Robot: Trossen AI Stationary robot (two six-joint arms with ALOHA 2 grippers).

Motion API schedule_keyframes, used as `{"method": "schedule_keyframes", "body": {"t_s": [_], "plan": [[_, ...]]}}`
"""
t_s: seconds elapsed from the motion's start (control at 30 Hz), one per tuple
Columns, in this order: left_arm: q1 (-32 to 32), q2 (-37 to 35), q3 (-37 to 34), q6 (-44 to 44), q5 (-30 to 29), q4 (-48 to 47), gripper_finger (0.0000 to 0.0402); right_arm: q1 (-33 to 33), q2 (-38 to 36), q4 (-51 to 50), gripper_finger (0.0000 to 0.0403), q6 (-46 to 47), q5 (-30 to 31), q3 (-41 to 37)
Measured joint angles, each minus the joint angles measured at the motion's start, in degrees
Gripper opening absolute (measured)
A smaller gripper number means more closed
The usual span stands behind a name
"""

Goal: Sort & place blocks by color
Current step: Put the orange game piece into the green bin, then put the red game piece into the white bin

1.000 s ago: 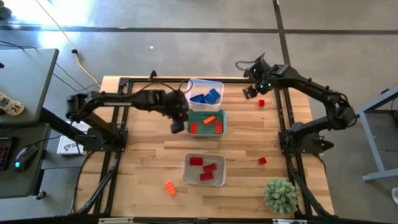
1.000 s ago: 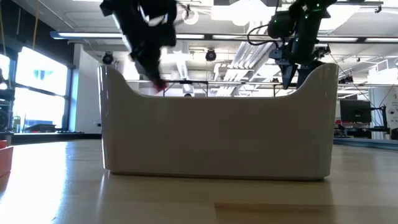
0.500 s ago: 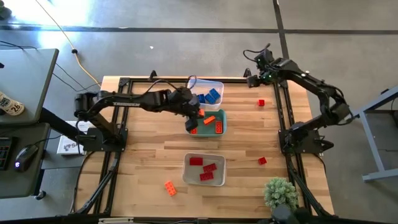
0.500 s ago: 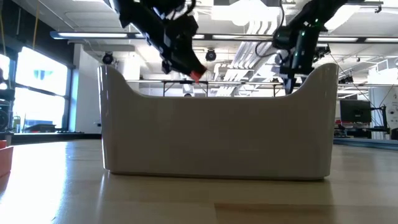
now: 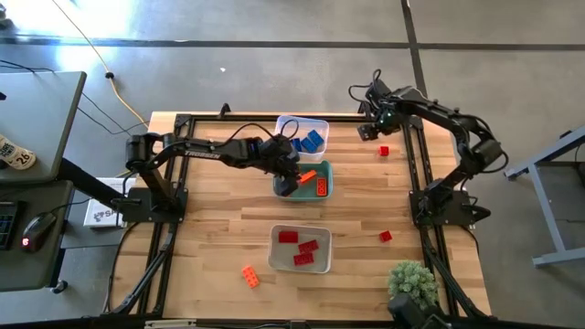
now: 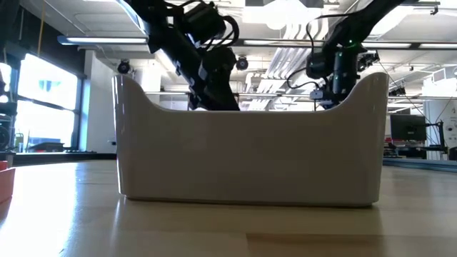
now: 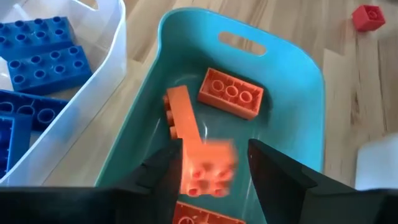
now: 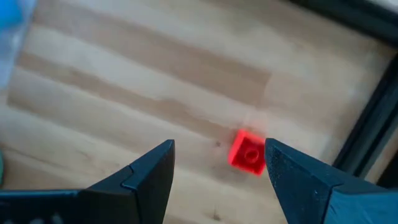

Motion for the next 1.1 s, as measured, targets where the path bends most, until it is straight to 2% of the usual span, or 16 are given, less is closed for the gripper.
{"method": "schedule_keyframes", "body": {"t_s": [0.27,0.4,0.5,0.93,1.1], "plan": [[0.0,0.0,0.0,-0.1,0.4,1.7,0.0219,-2.9,3.6,-4.4,0.0236,-1.1,-0.6,0.0],[0.0,0.0,3.2,0.0,0.3,-1.5,0.0238,-4.1,5.6,-5.9,0.0236,-1.4,-0.6,0.0],[0.0,0.0,6.9,0.2,0.2,-5.7,0.0240,-4.8,6.5,-6.1,0.0236,-1.4,-0.6,0.0],[-0.1,0.0,24.3,10.8,0.2,-23.2,0.0239,-5.2,12.9,-6.1,0.0236,3.7,-0.1,0.0],[0.0,-0.1,27.8,13.7,-1.1,-26.4,0.0239,-5.2,15.0,-5.9,0.0236,4.8,1.0,0.0]]}}
